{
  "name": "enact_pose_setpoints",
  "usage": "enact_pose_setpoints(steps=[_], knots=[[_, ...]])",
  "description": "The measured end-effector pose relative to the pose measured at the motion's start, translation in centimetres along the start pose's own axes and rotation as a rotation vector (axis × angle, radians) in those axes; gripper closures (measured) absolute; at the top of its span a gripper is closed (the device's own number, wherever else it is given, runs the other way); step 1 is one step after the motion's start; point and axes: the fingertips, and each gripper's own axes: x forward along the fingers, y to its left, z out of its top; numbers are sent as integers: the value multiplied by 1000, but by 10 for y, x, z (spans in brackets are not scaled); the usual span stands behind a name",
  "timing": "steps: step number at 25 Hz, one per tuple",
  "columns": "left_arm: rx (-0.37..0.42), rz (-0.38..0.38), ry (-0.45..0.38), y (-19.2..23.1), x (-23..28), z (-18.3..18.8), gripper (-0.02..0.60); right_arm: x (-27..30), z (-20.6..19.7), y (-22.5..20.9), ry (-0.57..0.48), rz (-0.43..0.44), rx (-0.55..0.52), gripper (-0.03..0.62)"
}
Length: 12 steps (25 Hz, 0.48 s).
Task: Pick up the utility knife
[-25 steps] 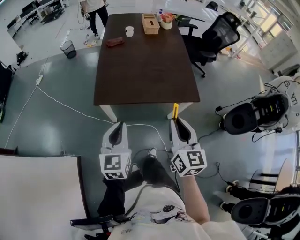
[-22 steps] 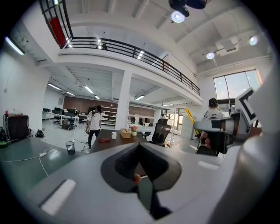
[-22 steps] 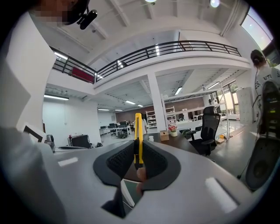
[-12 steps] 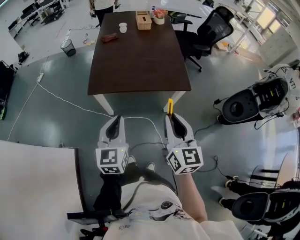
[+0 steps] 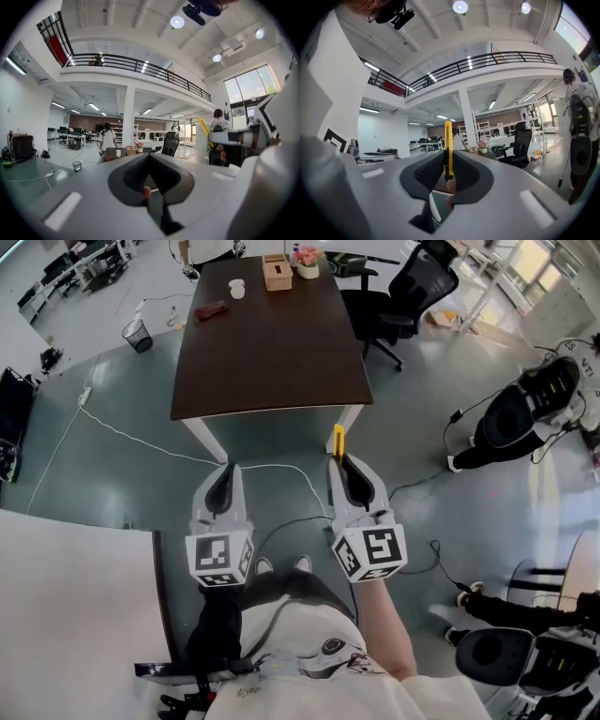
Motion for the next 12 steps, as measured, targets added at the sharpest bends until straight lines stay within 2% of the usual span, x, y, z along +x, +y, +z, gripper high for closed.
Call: enact_pose_setpoints(steps=[5, 12], knots=[[15, -17, -41, 5, 5, 15, 584, 4, 9, 5, -25, -10, -18, 536], [11, -13, -65, 19, 18, 16, 584, 26, 15, 7, -58, -5, -21, 536]])
